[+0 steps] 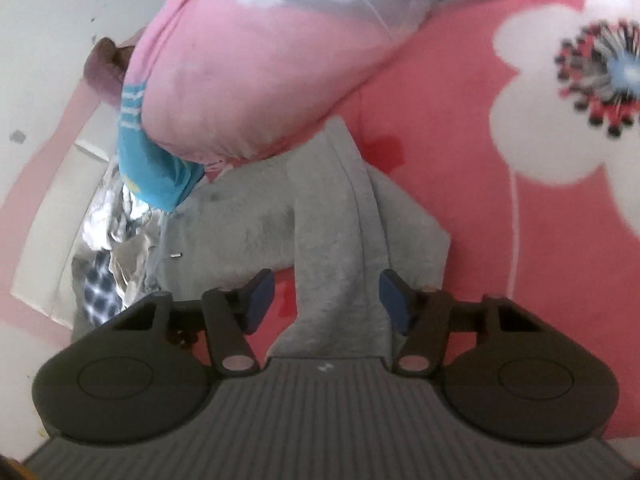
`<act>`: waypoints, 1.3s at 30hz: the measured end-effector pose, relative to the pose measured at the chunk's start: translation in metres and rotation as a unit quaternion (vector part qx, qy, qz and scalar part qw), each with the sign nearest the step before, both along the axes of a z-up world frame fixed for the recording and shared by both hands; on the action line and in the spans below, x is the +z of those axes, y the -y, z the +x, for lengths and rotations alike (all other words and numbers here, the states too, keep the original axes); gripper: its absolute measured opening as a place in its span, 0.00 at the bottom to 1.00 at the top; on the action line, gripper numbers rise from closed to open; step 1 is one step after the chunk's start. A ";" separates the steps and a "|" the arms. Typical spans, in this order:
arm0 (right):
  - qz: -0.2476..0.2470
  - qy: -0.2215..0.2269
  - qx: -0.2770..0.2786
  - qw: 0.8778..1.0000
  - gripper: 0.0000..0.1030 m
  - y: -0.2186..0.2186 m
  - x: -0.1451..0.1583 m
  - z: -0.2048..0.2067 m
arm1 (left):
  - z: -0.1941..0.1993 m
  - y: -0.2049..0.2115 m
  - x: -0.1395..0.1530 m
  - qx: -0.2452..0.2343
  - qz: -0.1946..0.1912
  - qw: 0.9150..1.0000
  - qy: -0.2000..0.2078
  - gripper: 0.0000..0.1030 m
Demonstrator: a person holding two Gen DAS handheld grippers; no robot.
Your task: Fold clothes
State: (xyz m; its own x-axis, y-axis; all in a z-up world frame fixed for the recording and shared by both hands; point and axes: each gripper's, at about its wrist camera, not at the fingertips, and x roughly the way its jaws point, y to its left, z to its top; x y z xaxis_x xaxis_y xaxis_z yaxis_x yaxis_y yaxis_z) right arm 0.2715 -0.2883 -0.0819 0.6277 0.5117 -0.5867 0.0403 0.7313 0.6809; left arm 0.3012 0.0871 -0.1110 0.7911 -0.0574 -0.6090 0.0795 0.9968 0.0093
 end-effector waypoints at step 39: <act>-0.191 0.052 0.109 0.974 0.49 -0.063 0.008 0.013 | 0.001 0.000 0.001 0.000 -0.003 1.000 -0.001 0.73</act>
State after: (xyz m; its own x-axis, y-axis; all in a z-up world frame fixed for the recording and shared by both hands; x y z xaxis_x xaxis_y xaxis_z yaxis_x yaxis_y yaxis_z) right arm 0.2849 -0.2254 -0.0744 0.5946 0.3951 -0.7003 -0.1980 0.9160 0.3488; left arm 0.3018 0.0866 -0.1097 0.7894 -0.0611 -0.6108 0.0800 0.9968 0.0037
